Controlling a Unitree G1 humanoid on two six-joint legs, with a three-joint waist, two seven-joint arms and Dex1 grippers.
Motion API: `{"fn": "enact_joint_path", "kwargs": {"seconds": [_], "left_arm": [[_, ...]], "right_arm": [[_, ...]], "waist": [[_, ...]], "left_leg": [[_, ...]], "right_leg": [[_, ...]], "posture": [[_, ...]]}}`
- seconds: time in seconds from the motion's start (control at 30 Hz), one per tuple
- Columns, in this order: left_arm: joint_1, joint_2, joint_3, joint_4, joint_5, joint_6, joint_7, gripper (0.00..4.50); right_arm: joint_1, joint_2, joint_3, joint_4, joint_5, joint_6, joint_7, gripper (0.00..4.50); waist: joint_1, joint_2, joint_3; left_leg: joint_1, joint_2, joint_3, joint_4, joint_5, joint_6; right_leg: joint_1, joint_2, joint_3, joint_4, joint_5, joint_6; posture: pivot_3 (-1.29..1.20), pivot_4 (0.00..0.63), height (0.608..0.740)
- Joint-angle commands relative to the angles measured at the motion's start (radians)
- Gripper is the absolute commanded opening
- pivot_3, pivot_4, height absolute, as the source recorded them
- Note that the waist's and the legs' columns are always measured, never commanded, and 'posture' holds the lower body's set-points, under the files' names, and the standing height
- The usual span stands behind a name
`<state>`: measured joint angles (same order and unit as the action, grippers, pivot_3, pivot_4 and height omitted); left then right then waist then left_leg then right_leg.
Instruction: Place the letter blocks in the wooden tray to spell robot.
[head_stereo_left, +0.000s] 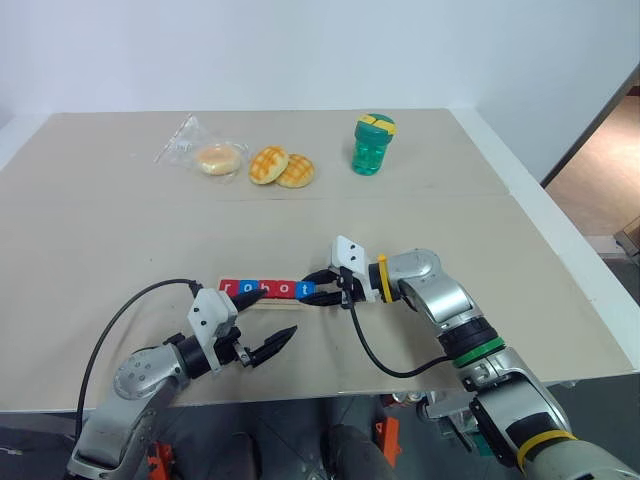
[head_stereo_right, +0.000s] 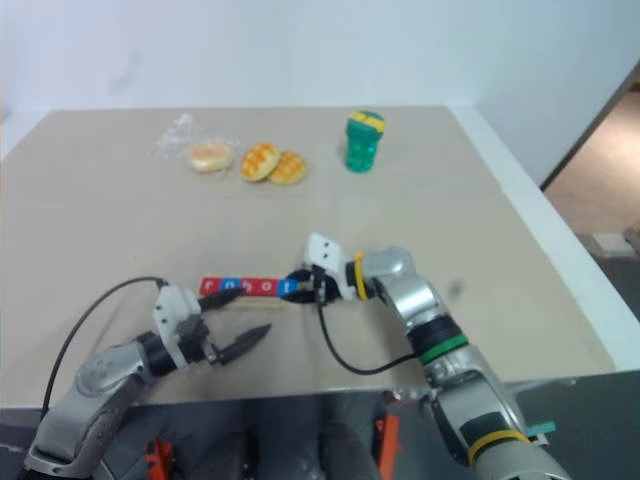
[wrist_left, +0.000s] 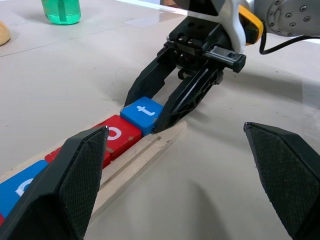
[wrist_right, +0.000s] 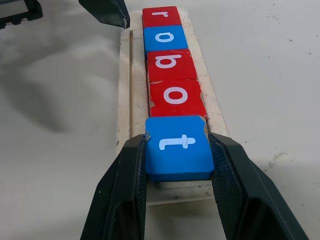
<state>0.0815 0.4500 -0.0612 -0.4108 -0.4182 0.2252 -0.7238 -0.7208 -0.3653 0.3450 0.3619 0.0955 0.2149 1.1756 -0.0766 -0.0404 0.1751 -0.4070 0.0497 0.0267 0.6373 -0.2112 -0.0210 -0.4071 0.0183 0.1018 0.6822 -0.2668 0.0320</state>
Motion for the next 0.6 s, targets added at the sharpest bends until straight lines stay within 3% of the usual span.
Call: {"fn": "enact_joint_path", "kwargs": {"seconds": [0.03,0.6], "left_arm": [[0.017,0.001,0.003,-0.057,-0.004,-0.003,0.007,4.5],[0.019,0.003,-0.009,-0.049,0.024,-0.018,0.006,4.5]], "right_arm": [[-0.01,0.012,-0.003,0.007,0.005,-0.002,0.012,1.71],[-0.06,0.015,-0.02,0.049,0.002,-0.034,0.027,1.71]], "waist": [[0.0,0.0,0.0],[-0.001,0.0,0.0]], "left_leg": [[0.0,0.0,0.0,0.0,0.0,0.0],[0.0,-0.001,0.0,0.0,0.0,0.0]], "right_leg": [[0.0,0.0,0.0,0.0,0.0,0.0],[0.0,0.0,0.001,0.0,0.0,0.0]], "posture": [[0.0,0.15,0.74],[0.0,0.15,0.74]]}}
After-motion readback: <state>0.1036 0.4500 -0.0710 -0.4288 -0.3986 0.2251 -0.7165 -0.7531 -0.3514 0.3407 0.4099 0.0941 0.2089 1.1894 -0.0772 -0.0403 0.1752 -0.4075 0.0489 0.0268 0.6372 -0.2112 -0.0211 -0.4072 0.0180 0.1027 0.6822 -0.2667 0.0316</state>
